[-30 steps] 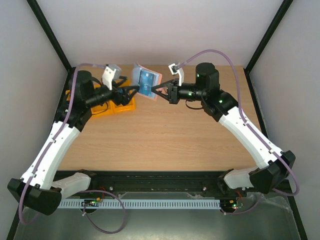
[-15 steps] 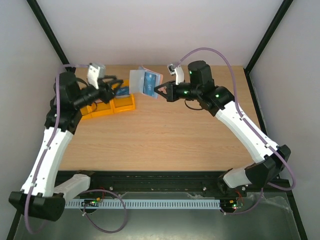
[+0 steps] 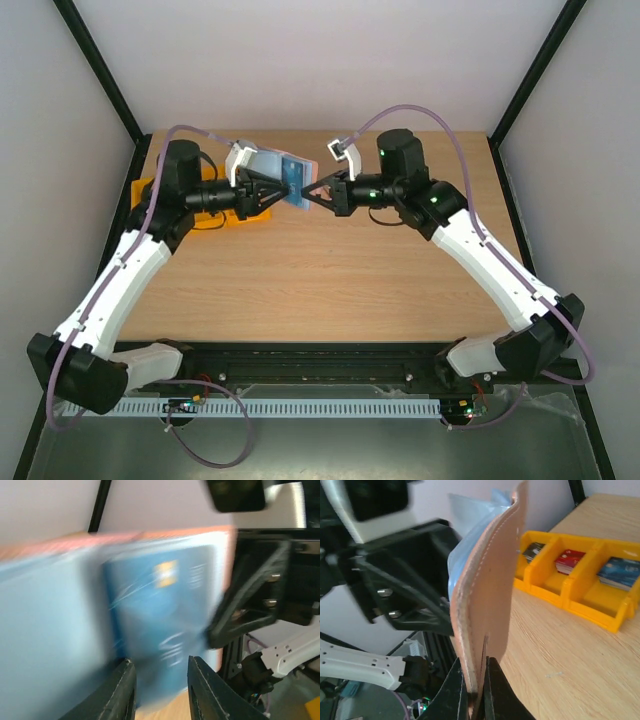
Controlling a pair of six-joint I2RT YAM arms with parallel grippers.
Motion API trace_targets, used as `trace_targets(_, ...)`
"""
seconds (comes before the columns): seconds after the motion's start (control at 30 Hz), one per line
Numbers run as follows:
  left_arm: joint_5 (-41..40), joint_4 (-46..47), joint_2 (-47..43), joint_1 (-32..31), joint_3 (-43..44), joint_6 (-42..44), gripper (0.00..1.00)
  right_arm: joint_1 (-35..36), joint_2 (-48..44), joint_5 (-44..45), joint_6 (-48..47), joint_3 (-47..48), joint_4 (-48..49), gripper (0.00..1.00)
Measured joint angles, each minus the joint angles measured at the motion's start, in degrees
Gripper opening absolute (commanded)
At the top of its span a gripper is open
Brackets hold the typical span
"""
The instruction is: Take the credit cards out of the card holder
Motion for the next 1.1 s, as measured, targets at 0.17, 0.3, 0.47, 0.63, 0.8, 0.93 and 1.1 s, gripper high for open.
trace_targets(0.17,2.2,1.7,-0.2,1.5,-1.4,-4.1,0.29,-0.4,-1.4,-4.2,0.2,-1.8,5.0,0.02)
trace_targets(0.3,4.0,3.2,-3.0,1.4,-1.6,-5.4,0.31,-0.4,-1.5,-8.0,0.6,-2.7,9.0,0.02)
trace_targets(0.47,6.2,4.7,-3.9,2.4,-1.7,-7.1,0.38,-0.4,-1.9,-11.0,1.0,-3.7,12.0,0.02)
trace_targets(0.63,9.1,6.7,-4.3,6.4,-2.0,-9.0,0.39,-0.4,-1.9,-13.4,1.4,-4.0,13.8,0.02)
trace_targets(0.8,10.9,6.9,-5.4,5.5,-2.2,-8.3,0.23,-0.3,-2.3,-16.4,3.2,-4.6,17.3,0.02)
trace_targets(0.93,12.3,7.8,-6.2,5.9,-2.4,-8.3,0.28,-0.3,-2.9,-17.8,4.0,-4.8,18.6,0.01)
trace_targets(1.1,13.2,9.7,-7.5,4.6,-3.9,-8.4,0.27,-0.3,-3.1,-18.7,4.9,-4.9,19.5,0.02)
